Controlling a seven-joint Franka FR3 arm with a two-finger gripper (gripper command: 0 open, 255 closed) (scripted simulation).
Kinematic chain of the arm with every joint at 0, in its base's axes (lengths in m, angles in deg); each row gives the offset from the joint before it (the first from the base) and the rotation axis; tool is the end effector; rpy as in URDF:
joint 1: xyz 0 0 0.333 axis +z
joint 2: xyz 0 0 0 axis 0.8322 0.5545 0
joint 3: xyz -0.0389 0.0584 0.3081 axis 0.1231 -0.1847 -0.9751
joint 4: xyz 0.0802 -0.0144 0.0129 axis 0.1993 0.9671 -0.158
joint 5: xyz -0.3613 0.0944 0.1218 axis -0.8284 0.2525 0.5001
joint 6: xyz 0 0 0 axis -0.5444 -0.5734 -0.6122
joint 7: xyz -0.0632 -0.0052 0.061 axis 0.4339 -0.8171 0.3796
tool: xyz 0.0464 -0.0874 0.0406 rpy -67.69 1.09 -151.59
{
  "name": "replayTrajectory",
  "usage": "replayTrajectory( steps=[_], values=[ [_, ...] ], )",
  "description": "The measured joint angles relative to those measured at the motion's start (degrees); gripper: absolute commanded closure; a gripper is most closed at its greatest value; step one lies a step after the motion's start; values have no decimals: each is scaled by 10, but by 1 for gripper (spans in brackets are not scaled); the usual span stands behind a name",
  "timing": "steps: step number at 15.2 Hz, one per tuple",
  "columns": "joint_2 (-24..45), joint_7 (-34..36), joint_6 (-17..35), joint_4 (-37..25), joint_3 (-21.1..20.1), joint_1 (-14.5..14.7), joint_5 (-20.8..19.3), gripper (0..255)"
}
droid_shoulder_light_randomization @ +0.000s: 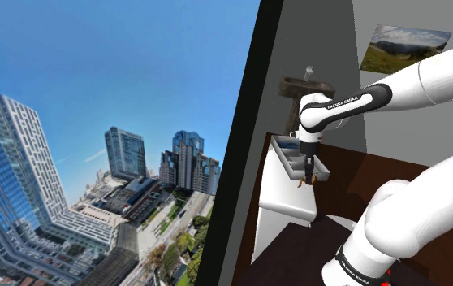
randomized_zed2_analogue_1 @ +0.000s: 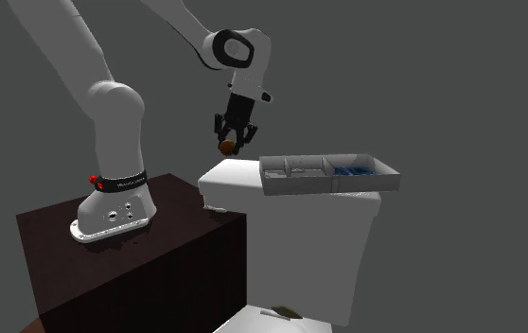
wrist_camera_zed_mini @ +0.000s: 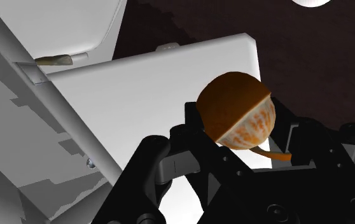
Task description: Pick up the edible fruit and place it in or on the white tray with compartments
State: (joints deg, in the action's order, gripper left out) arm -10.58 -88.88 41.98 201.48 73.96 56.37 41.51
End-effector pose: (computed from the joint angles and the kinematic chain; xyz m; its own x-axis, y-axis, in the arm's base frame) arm 0.3123 -0.1766 0.3404 0.8879 0.3824 -0.2556 0.3345 -0.9183 -0.2119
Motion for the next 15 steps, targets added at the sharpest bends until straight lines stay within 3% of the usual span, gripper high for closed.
replayTrajectory(
  steps=[11, 15],
  values=[
    [-51, 5, -97, -47, -21, -4, 2, 255],
    [12, -30, -94, -109, 5, 1, 9, 255]
  ],
)
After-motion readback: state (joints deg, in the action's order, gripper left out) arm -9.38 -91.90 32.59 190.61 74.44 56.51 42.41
